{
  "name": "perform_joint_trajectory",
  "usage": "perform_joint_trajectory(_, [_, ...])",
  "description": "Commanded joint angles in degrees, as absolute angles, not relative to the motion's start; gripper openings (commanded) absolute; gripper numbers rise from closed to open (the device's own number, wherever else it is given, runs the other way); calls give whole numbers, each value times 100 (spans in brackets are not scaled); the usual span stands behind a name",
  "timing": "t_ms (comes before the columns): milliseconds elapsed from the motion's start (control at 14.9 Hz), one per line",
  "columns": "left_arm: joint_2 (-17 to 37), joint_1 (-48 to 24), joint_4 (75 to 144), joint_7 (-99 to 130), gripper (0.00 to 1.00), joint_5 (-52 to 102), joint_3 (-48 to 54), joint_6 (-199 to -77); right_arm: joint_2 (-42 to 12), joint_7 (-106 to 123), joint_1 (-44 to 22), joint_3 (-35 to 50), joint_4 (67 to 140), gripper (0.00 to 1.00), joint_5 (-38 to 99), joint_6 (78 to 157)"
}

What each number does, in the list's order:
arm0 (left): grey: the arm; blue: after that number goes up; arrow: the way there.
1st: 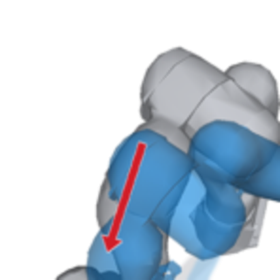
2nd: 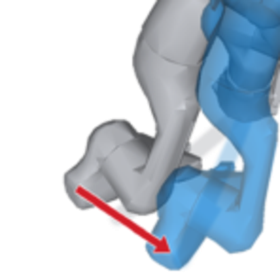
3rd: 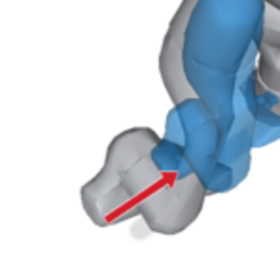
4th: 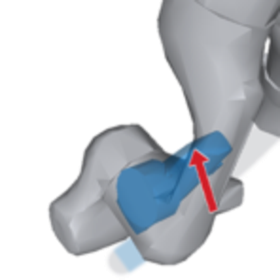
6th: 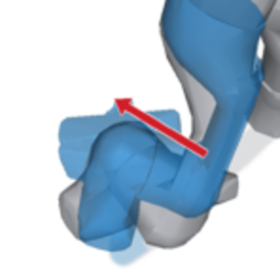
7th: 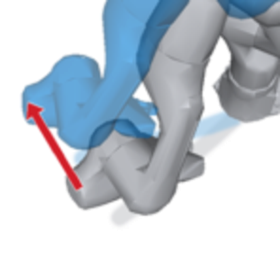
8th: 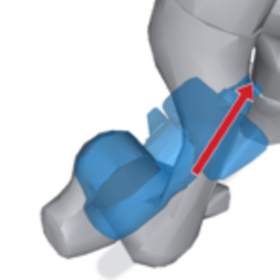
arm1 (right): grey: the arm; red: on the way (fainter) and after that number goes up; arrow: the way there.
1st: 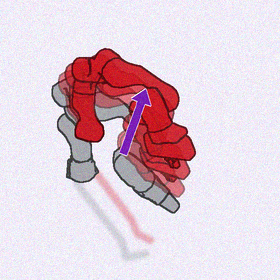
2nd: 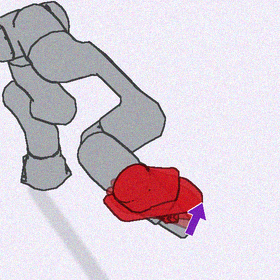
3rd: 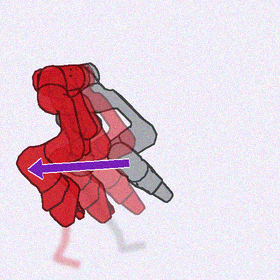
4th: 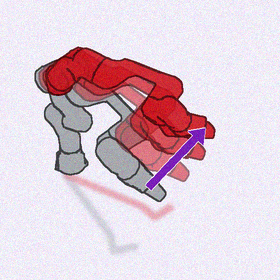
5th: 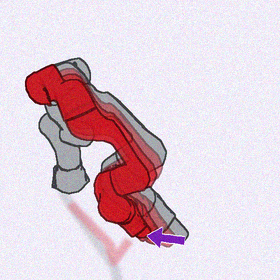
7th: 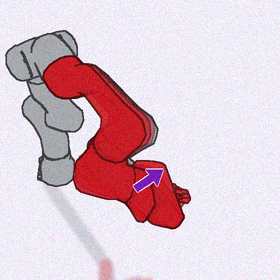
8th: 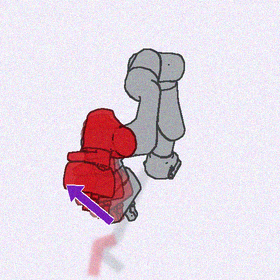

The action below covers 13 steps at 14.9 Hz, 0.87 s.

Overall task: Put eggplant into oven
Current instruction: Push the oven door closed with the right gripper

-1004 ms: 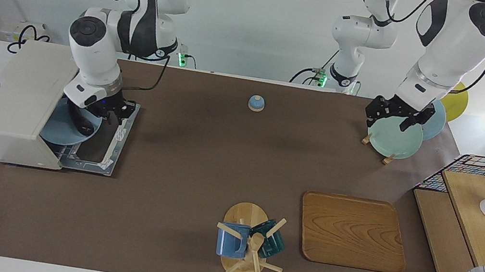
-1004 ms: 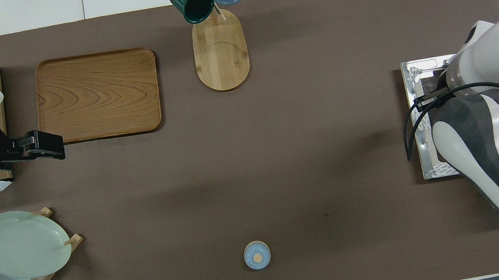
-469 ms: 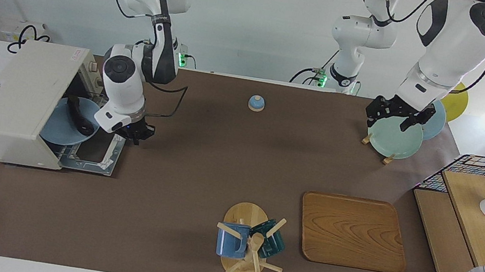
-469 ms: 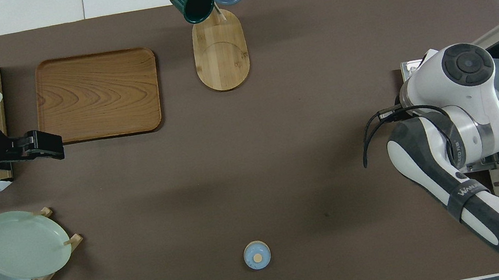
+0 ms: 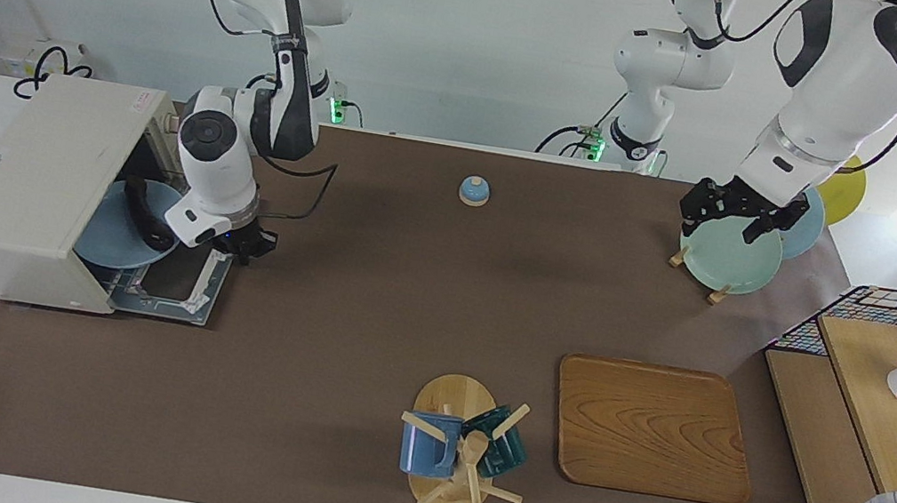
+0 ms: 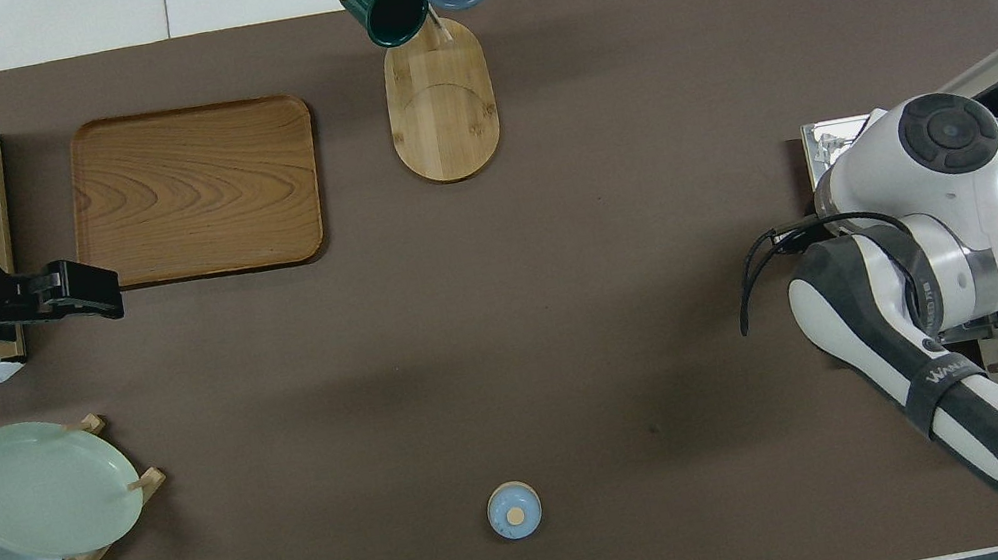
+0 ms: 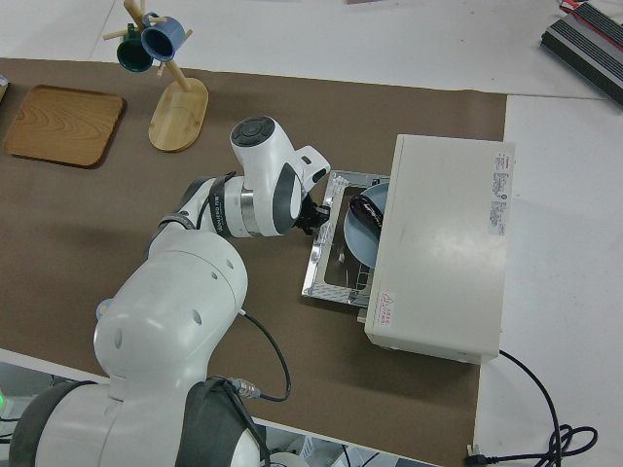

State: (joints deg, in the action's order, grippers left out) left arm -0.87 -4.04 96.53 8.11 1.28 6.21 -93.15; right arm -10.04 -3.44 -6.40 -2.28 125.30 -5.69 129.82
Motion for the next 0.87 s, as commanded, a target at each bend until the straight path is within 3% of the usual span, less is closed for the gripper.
perform_joint_trajectory(0, [-123,-325,9606,800,100,18,686,-9220,-896,-334,-589,-202,12674,0,-737,13078])
perform_joint_trajectory(335, [-123,-325,9606,800,100,18,686,-9220,-896,-273,-606,-193,12569,0,-1872,12842])
perform_joint_trajectory(803, [-123,-325,9606,800,100,18,686,-9220,-941,999,-405,-193,11077,0,-2101,11209])
